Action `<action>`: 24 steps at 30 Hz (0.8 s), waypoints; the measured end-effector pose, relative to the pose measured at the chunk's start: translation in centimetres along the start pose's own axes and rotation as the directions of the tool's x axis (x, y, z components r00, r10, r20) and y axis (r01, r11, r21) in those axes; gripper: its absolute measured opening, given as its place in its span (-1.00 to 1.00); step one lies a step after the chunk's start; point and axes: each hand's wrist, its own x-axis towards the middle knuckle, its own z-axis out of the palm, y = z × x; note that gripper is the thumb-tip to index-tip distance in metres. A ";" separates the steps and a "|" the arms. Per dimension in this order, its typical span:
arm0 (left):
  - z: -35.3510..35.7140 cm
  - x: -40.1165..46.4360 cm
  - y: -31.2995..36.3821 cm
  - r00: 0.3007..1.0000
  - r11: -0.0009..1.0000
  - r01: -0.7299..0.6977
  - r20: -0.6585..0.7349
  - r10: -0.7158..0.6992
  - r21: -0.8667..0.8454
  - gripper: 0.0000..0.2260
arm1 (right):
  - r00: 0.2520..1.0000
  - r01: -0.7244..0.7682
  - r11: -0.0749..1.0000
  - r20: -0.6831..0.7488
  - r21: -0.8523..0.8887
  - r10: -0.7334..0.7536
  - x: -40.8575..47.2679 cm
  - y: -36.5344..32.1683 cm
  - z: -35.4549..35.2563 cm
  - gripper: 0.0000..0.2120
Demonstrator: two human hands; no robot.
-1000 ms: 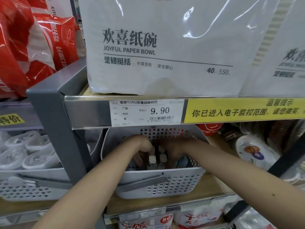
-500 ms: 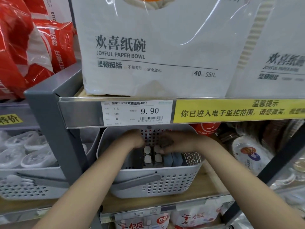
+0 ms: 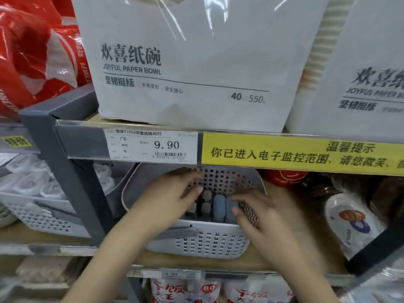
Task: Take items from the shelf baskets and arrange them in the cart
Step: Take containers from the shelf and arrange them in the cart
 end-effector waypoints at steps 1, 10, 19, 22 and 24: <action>0.2 -1.5 0.4 0.999 1.000 -0.003 -0.048 0.003 -0.001 -0.68 | 1.000 -0.021 0.999 -0.001 0.050 0.021 -0.2 0.1 0.2 -0.80; 1.9 -14.9 2.1 0.864 0.924 0.377 -0.336 -0.376 -0.064 -0.71 | 0.936 0.326 0.927 0.070 0.186 -0.344 -1.7 -4.9 2.2 -0.71; 5.0 -34.2 3.8 0.284 0.403 0.817 -0.321 -0.904 -0.412 -0.82 | 0.529 0.403 0.637 0.400 0.657 -0.748 -7.2 -14.5 9.7 -0.70; 5.3 -40.1 5.0 0.050 0.237 0.824 -0.351 -0.935 -0.515 -0.77 | 0.377 0.370 0.592 0.467 0.716 -0.800 -9.5 -17.5 12.6 -0.72; 5.1 -43.7 5.3 -0.076 0.145 0.814 -0.349 -0.934 -0.563 -0.77 | 0.289 0.355 0.590 0.515 0.725 -0.807 -10.9 -19.9 14.4 -0.77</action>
